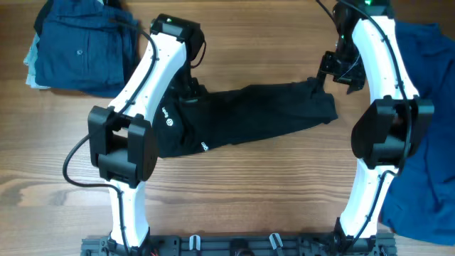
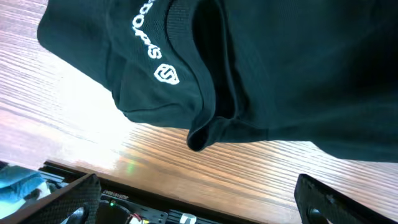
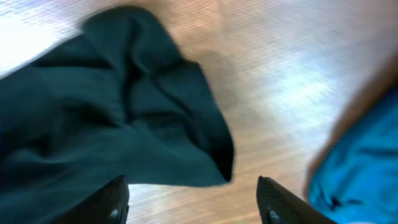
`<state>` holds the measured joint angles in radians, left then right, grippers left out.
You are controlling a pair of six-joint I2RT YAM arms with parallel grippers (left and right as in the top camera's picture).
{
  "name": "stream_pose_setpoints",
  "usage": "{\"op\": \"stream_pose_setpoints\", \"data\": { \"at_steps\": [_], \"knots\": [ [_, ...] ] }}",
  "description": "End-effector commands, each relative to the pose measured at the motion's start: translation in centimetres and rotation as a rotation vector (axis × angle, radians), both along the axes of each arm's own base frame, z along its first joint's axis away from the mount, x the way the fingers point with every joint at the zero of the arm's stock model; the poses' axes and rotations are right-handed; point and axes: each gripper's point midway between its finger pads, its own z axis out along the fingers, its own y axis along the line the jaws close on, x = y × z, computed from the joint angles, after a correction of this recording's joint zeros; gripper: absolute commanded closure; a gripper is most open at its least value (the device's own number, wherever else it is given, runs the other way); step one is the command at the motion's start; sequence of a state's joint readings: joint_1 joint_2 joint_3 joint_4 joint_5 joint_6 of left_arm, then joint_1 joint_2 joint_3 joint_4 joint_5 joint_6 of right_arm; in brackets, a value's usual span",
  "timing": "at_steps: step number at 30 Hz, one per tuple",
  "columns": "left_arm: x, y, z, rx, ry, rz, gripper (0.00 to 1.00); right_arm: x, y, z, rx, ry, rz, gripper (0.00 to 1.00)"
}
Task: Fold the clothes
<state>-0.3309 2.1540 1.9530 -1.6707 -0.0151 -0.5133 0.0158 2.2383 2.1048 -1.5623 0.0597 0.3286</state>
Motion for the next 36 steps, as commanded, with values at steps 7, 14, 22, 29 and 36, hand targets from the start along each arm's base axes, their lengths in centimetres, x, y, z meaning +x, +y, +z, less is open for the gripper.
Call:
{"op": "stream_pose_setpoints", "data": {
  "at_steps": [7,14,22,29,36],
  "knots": [
    [1.3,-3.5,-1.4,-0.165,-0.063,-0.011,0.48,1.6,5.8,1.4,0.342,-0.101,0.177,0.49],
    [-1.4,-5.5,-7.0,-0.239,0.013,-0.025,0.68,0.6,5.9,-0.6,0.344,-0.051,0.152,0.48],
    [-1.4,-1.3,-9.8,-0.181,0.017,0.054,0.77,-0.9,5.9,-3.5,0.342,0.012,0.109,0.63],
    [-0.2,3.3,-9.9,-0.194,0.009,0.152,0.76,-1.8,6.0,-7.4,0.346,0.028,0.104,0.75],
    [1.3,7.0,-10.1,-0.218,-0.039,0.17,0.72,-1.2,3.3,-8.2,0.168,0.014,-0.011,0.82]
  ]
}}
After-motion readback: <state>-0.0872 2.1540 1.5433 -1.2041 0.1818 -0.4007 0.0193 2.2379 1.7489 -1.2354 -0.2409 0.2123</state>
